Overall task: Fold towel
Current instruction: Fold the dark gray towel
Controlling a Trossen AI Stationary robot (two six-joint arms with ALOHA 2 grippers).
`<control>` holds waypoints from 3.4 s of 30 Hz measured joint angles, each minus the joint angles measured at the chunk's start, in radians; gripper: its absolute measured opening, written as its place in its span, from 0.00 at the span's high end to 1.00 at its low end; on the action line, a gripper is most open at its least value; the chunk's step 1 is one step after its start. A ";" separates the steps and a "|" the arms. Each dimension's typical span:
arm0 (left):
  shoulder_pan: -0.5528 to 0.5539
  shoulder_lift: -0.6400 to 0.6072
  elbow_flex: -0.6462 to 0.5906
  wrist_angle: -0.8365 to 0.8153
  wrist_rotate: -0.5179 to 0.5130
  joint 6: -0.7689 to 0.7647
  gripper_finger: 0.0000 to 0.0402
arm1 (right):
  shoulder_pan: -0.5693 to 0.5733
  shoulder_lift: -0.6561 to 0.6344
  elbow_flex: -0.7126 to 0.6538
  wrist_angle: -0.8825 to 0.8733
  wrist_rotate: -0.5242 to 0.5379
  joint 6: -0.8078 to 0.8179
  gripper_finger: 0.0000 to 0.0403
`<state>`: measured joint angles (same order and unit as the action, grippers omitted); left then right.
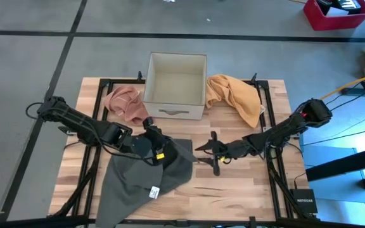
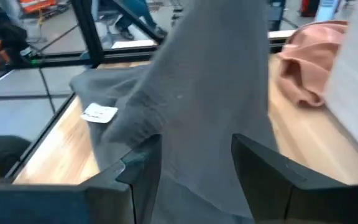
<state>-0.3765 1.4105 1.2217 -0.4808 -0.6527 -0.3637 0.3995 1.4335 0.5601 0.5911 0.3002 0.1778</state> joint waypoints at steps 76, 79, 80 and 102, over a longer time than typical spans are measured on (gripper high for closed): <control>0.026 0.008 -0.002 0.005 -0.051 0.022 0.96 | 0.078 0.023 0.122 -0.185 0.375 -0.025 0.96; 0.041 0.005 -0.002 -0.007 -0.026 0.043 0.88 | 0.078 -0.002 0.122 -0.217 0.401 -0.091 0.98; 0.042 0.005 -0.002 -0.014 -0.025 0.058 0.84 | 0.078 -0.013 0.122 -0.229 0.419 -0.108 0.98; -0.315 0.286 0.014 -0.138 0.196 -0.211 0.71 | -0.037 -0.124 0.121 -0.650 0.433 0.087 0.99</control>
<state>-0.6912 1.6961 1.2354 -0.6189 -0.4569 -0.5746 0.3624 1.3093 0.6807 -0.0593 0.7336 0.2649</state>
